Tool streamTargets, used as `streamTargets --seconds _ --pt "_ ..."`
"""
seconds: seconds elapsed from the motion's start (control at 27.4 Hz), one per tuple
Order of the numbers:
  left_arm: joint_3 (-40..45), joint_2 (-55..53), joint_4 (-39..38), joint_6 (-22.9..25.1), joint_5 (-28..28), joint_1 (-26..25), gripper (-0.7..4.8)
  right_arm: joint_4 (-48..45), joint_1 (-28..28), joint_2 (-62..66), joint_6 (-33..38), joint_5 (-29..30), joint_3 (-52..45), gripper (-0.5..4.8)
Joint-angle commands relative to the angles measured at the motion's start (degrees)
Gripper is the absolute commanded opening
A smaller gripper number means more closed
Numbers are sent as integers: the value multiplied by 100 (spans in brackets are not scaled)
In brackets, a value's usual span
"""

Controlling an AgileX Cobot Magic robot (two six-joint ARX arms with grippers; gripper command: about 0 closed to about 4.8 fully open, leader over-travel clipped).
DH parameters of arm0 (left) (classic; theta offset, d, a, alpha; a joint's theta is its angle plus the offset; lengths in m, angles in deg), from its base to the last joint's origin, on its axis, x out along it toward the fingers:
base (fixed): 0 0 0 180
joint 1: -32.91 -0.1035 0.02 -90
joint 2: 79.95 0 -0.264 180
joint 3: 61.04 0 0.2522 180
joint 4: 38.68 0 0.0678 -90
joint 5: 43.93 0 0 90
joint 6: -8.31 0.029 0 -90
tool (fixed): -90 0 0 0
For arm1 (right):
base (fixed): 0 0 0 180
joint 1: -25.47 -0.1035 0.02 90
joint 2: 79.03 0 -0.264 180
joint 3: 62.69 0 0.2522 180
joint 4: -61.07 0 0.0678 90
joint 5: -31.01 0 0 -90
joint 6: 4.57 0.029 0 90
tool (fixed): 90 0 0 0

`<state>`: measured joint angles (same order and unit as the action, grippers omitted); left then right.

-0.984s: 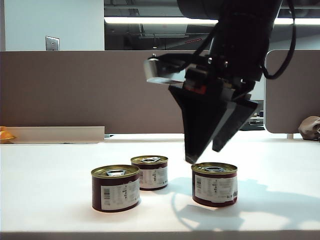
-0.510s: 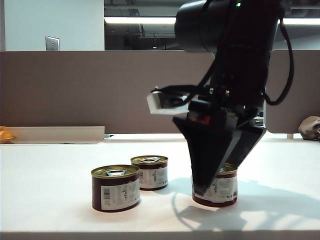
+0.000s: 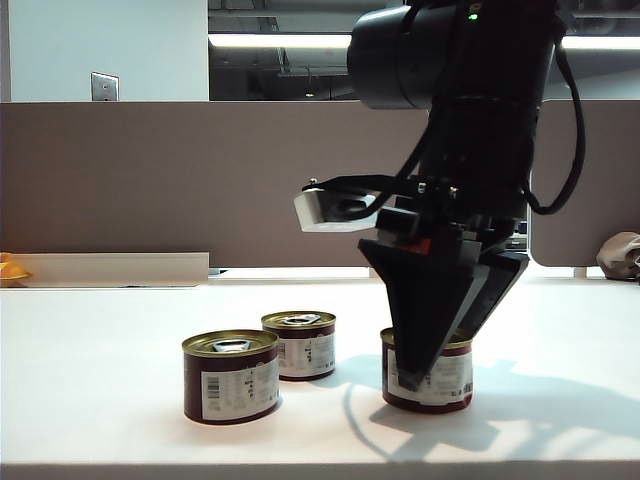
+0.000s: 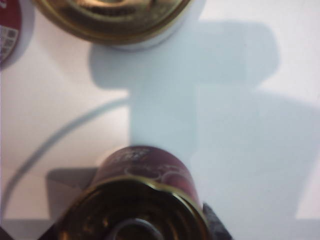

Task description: Pick up the cans one by one and stack them together.

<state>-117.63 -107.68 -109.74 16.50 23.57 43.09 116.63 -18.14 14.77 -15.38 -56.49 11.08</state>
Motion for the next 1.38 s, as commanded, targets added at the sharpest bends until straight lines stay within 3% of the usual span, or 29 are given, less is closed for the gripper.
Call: streamTargets --seconds 0.04,0.26,0.55,1.38 --pt "-22 4 24 42 -26 -7 -5 177 -15 -15 7 -175 243 198" --pt "-22 4 37 42 -24 -7 -5 638 -15 -15 7 -170 1060 198" --pt "-22 7 35 42 -24 -7 -5 551 -31 42 9 -81 1714 198" --pt "-22 48 -11 173 -22 -7 -5 330 -210 1082 11 387 2238 198"
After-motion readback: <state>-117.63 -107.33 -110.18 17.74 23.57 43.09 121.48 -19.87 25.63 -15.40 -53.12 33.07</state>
